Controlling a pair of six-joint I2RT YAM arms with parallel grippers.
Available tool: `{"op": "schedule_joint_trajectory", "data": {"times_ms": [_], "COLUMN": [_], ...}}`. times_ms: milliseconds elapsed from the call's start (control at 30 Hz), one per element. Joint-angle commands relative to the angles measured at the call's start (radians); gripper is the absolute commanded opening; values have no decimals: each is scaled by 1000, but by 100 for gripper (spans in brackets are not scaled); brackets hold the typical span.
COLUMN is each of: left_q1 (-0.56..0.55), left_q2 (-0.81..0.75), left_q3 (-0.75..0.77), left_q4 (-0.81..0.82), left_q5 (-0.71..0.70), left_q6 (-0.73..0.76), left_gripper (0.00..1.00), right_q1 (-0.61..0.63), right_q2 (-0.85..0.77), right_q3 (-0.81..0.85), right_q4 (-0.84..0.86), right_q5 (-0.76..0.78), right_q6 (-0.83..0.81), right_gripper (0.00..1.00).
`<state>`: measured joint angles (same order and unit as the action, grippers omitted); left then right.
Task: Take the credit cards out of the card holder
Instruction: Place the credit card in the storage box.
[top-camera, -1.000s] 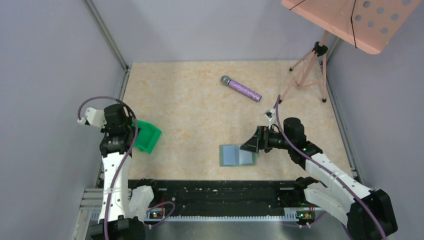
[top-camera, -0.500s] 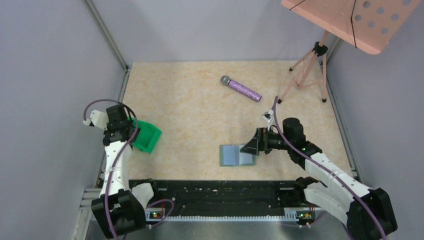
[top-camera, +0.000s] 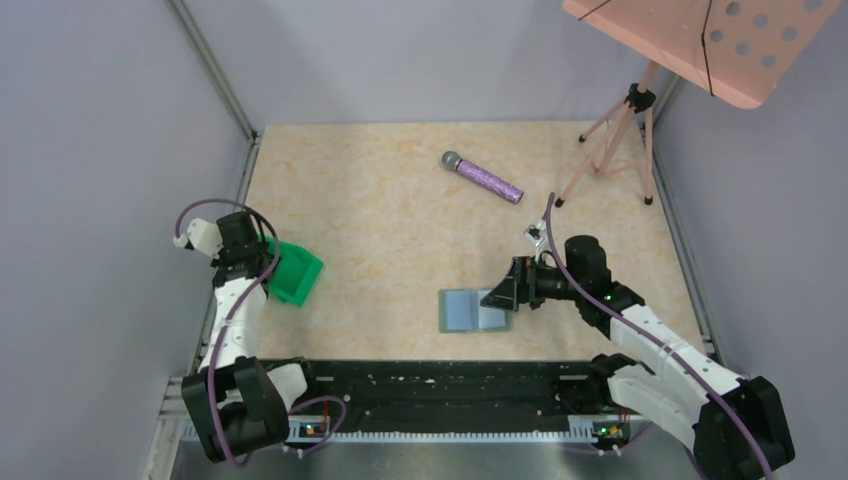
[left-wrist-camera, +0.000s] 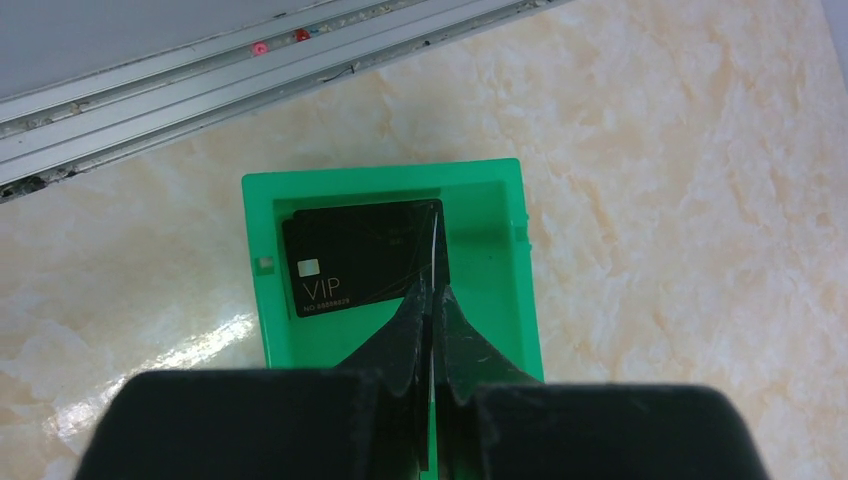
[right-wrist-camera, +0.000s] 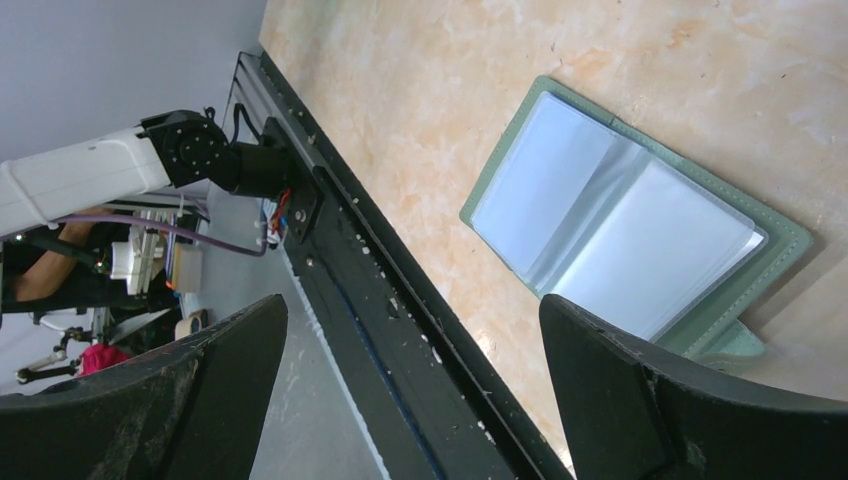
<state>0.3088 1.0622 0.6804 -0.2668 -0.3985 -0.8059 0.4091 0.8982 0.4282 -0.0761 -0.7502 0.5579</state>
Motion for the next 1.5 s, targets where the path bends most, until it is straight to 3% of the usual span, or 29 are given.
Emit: {"op": "schedule_joint_trajectory", "data": {"times_ms": [0,333,667,1200,1467], "left_q1": [10,11,11,10,10], "left_q2": [17,23,77,150,172], "left_q3": [-13,-77,-73,-19,24], "left_q4": [78,206,233,168,121], "left_q5": [-17,25,22,-18,-37], "left_q6": [51,75,108,137,141], "left_gripper": [0,0,0,0,10], "right_q1": [-10,-9,-9,-9,-9], "right_q2": [-15,-16,-20,-29,-45], "right_q3": [53,58,59,68,70], "right_q4": [10,8,-2,-20,-35], "right_q5": [-2,9,10,7,13], "right_q6": [-17,-8,-15,-25,-25], "right_gripper": [96,96,96,95,95]}}
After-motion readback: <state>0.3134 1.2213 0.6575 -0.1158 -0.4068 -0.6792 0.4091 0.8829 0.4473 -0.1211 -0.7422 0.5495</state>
